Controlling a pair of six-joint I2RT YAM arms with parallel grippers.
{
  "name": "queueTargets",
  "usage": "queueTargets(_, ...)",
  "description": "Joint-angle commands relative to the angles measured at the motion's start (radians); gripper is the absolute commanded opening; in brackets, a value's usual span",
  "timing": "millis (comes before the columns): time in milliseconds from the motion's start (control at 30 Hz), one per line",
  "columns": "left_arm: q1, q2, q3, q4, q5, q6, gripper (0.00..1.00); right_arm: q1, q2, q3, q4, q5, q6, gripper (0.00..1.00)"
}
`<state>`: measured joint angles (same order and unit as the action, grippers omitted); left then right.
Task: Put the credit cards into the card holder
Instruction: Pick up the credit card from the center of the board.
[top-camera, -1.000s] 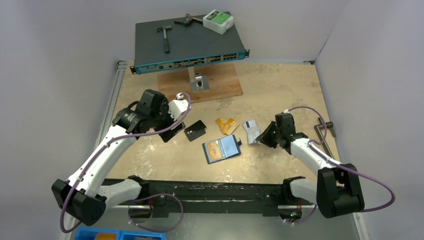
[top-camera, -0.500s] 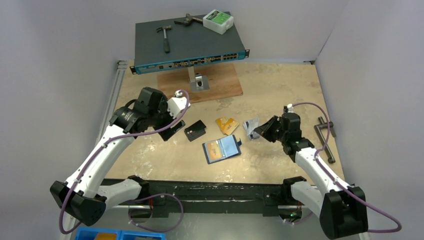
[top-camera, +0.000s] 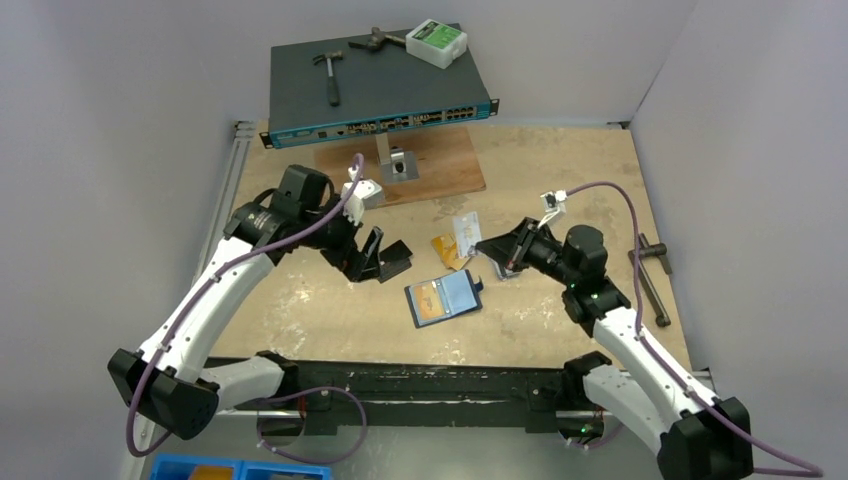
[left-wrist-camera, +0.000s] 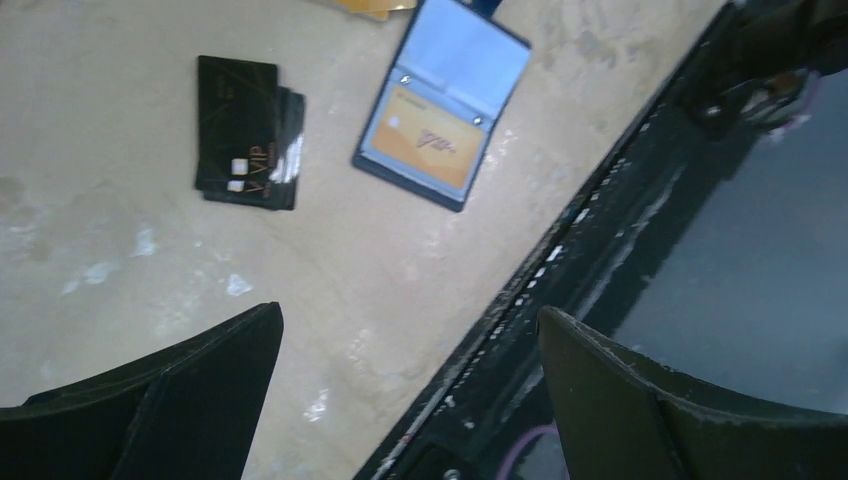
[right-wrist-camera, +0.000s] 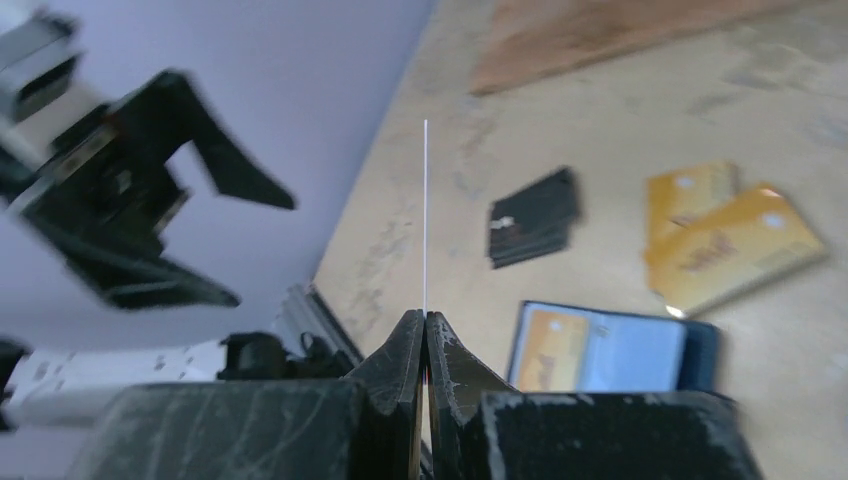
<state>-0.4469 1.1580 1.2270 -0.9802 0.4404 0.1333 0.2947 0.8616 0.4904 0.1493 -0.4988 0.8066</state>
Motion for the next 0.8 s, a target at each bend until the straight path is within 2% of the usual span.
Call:
queueTargets(0,0.055,0.046,0.113,0.04,0.309,-0.206,1.0,0.123,-0.037,-0.002,0.305,-0.068,0.013,0.0)
queueTargets(100,0.078,0.071,0.15,0.082,0.453,-0.259,1.0,0.158,0.008,-0.001,0.413,-0.123,0.058,0.0)
queueTargets(200,0.09,0.065,0.119,0.202,0.566,-0.339,0.98,0.207,0.042,0.018,0.472,-0.142,0.077,0.0)
queueTargets(333,0.091,0.049,0.064,0.352,0.675,-0.441,0.78,0.276,0.086,0.052,0.489,-0.121,0.071,0.0)
queueTargets(400,0.092,0.045,0.037,0.39,0.689,-0.471,0.75,0.296,0.103,0.061,0.516,-0.107,0.081,0.0)
queueTargets(533,0.091,0.024,0.004,0.401,0.681,-0.467,0.77,0.322,0.139,0.075,0.583,-0.095,0.112,0.0)
queueTargets(767,0.091,-0.025,-0.023,0.397,0.636,-0.446,0.77,0.341,0.154,0.088,0.6,-0.066,0.123,0.0)
